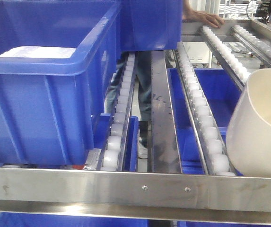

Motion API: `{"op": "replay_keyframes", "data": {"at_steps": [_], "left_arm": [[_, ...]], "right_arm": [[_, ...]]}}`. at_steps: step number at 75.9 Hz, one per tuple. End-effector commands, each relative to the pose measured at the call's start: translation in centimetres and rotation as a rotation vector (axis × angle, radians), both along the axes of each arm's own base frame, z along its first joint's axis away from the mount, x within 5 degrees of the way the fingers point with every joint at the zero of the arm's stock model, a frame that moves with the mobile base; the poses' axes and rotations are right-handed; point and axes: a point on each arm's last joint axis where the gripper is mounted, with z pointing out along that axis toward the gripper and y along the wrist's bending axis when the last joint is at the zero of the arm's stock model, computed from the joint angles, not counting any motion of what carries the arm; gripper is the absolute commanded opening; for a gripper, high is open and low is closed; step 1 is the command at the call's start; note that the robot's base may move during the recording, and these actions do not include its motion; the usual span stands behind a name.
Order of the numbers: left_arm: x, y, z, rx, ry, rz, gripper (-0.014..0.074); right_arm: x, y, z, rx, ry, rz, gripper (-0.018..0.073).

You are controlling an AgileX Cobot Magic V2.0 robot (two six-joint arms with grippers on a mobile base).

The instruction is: Move white bin to right shelf second layer

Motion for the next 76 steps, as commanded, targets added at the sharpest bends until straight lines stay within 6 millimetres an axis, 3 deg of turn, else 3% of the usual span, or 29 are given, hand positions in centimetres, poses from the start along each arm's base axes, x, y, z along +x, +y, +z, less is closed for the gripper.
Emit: {"op": "replay_keyframes", "data": {"at_steps": [1, 14, 27, 43, 76], "left_arm": [[0.1, 0.0, -0.4, -0.009, -0.064, -0.004, 0.0085], [0.1, 0.0, -0.4, -0.009, -0.064, -0.004, 0.0085], [0.1, 0.0, -0.4, -0.009, -0.064, -0.004, 0.0085], [0.1, 0.0, -0.4, -0.009, -0.064, -0.004, 0.0085], [0.1, 0.0, -0.4, -0.009, -0.064, -0.004, 0.0085]], "right_arm": [[-0.8, -0.1, 2.7, -0.009, -0.142, -0.01, 0.0445], [-3.6, 0.1, 4.5, -0.017, -0.255, -0.009, 0.034], [-7.4, 0.3, 4.2, -0.022, -0.349, -0.01, 0.0035], [-10.2, 0.4, 2.5, -0.028, -0.445, -0.017, 0.0055], [-10.4, 0.5, 2.5, -0.027, -0.448, -0.017, 0.0055]]}}
